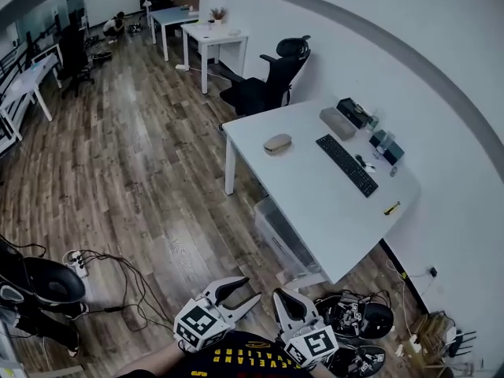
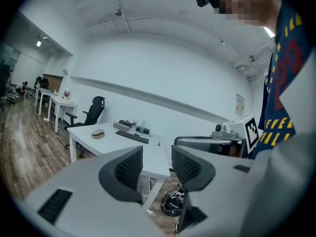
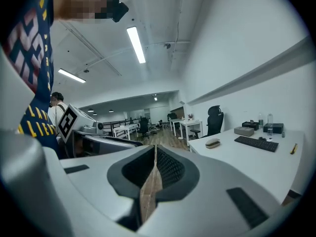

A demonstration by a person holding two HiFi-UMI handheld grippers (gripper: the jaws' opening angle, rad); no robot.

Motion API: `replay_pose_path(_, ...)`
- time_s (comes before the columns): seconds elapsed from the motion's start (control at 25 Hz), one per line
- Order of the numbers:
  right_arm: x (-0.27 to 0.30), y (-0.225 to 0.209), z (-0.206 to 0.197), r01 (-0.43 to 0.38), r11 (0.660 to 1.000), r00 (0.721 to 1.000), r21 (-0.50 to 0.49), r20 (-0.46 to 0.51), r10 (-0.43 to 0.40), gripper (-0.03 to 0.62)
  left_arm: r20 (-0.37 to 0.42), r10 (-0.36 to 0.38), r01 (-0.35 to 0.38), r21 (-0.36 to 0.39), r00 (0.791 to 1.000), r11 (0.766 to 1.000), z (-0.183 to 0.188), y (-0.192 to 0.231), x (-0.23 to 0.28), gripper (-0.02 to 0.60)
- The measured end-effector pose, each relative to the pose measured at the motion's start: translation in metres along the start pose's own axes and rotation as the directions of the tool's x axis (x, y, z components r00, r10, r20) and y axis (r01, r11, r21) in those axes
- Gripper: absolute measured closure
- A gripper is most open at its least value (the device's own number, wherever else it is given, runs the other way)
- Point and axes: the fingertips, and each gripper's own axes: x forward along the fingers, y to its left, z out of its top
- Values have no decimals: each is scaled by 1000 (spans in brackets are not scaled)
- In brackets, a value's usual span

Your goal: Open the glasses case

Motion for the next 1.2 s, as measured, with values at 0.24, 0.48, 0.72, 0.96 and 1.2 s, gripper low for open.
replay_pose_path(0.24, 56, 10, 3, -21, 1000, 999, -19, -44, 21, 569, 33, 16, -16, -20, 999, 1000, 7, 56, -15, 388)
replay_pose_path(0.48, 93, 11, 8, -58, 998, 996, -16, -71, 57, 569, 44, 39, -36, -55, 998, 998, 8, 89, -21, 389)
replay_pose_path(0.72, 134, 7, 10, -119, 993, 990, 5, -81, 119, 569, 41, 90, -87, -77, 995, 993, 12, 126, -23, 390)
replay_pose_path(0.96, 184, -11, 17, -189, 982, 980, 22, -58, 190, 569, 39, 169, -167, -51, 985, 985, 30, 172, -12, 388)
replay_pose_path(1.2, 231, -51, 33, -230, 972, 972, 51, -32, 232, 569, 28, 221, -220, -33, 975, 975, 52, 216, 20, 388)
